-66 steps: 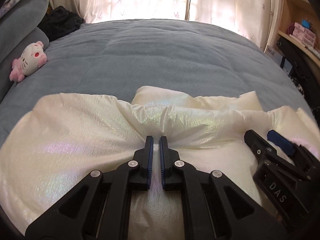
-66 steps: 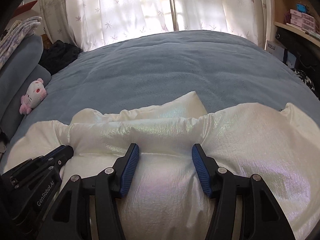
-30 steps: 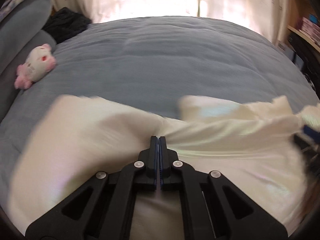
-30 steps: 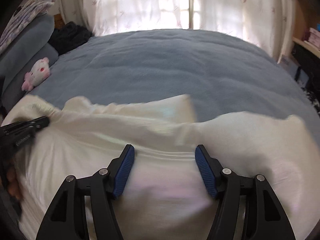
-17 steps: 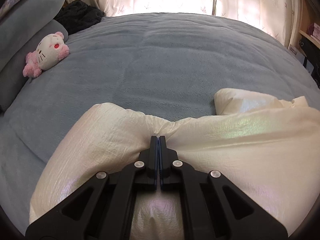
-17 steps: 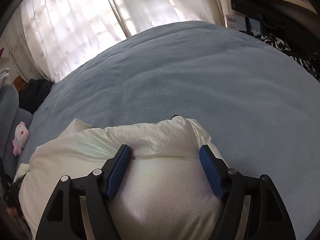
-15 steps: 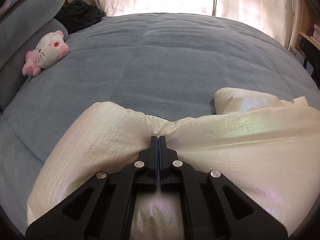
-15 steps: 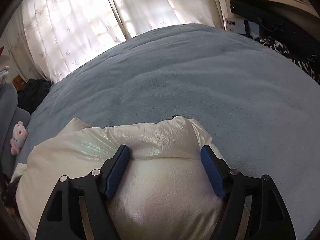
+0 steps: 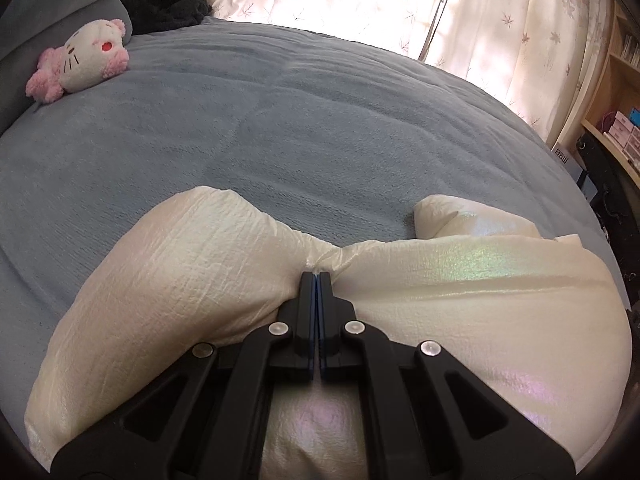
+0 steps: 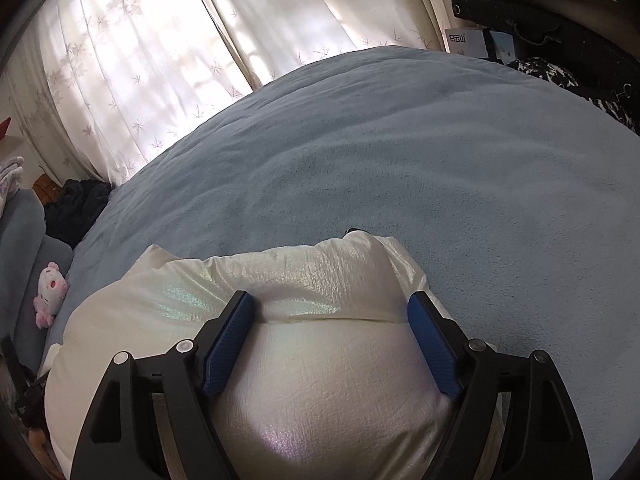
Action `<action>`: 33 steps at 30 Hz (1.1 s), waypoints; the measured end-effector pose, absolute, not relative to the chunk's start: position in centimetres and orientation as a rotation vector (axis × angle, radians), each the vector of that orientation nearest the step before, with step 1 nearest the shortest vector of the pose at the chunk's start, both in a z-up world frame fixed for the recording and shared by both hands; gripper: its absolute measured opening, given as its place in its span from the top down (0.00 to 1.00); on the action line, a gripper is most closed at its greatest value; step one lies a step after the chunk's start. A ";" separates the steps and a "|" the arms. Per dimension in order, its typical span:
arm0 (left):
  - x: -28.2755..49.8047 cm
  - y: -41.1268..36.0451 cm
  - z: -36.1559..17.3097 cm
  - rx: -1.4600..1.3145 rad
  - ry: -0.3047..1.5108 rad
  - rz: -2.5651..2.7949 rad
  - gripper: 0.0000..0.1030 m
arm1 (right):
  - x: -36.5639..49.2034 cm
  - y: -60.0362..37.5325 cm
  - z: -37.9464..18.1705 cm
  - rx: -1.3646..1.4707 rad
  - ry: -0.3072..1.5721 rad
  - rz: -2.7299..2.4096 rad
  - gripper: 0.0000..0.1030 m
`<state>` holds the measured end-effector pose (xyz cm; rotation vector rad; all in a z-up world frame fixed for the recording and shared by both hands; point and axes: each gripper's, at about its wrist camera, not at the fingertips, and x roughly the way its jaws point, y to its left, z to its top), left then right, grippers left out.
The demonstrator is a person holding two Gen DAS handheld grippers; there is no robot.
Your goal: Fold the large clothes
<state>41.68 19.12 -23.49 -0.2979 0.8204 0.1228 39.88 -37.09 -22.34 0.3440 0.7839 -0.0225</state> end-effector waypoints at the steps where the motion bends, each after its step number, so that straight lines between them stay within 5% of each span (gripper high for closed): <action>1: 41.7 19.1 -23.5 -0.301 0.820 0.120 0.99 | 39.7 -37.1 -22.2 0.343 0.784 -0.023 0.22; 16: 42.2 18.9 -22.0 -0.265 0.904 0.139 0.99 | 41.2 -34.3 -20.9 0.183 0.940 -0.200 0.07; 25: 35.9 19.2 -14.6 -0.213 0.881 0.191 0.98 | 35.7 -30.3 -13.2 0.293 0.891 -0.087 0.07; 29: 29.9 19.4 -11.0 -0.213 0.847 0.127 0.74 | 31.7 -27.2 -10.4 0.250 0.848 0.003 0.07; 31: 26.1 19.6 -9.6 -0.221 0.833 0.114 0.45 | 29.5 -25.8 -9.6 0.247 0.839 0.044 0.07; 33: 22.9 19.8 -8.8 -0.228 0.826 0.106 0.43 | 27.1 -24.2 -8.9 0.250 0.828 0.083 0.07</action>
